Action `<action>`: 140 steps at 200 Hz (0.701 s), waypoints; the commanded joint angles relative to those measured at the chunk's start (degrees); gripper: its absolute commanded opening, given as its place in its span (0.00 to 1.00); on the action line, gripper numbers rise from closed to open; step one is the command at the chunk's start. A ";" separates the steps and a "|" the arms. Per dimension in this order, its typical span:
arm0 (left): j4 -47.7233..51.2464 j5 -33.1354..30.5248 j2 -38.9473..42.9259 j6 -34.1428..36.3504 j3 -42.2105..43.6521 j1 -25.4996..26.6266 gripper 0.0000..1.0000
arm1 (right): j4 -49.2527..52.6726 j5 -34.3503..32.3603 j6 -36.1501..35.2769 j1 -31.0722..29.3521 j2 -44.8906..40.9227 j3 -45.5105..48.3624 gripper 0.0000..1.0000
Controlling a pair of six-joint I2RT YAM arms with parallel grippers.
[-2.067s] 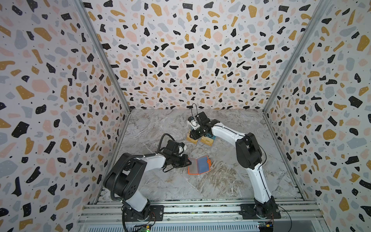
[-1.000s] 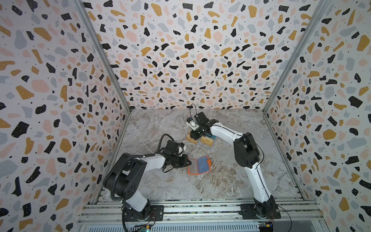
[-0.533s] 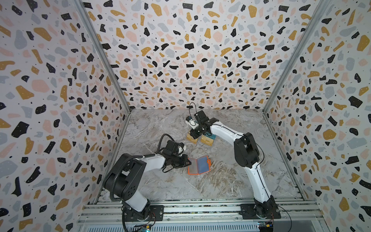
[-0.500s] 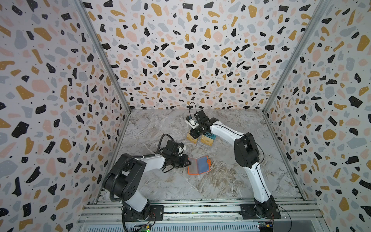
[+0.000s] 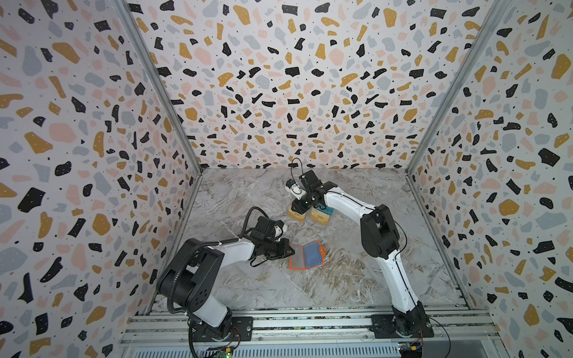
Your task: Put the credit cards into the card holder
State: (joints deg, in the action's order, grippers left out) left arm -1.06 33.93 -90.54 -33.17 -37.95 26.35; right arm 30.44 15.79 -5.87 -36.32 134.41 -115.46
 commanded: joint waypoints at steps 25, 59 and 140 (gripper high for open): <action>3.78 -1.72 -0.34 1.29 0.79 -0.25 0.06 | 1.68 -1.11 -1.33 0.28 0.30 -0.95 0.34; 3.93 -1.76 -0.58 1.28 0.54 -0.25 0.06 | 2.26 -1.78 -1.76 -0.06 0.55 -0.87 0.35; 3.79 -1.72 -0.95 1.42 0.45 -0.27 0.06 | 1.95 -1.94 -2.35 -0.69 -1.17 1.03 0.33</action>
State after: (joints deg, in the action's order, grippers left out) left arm -1.02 33.98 -90.61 -32.99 -37.98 26.35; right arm 31.44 13.67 -7.86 -36.88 134.45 -114.89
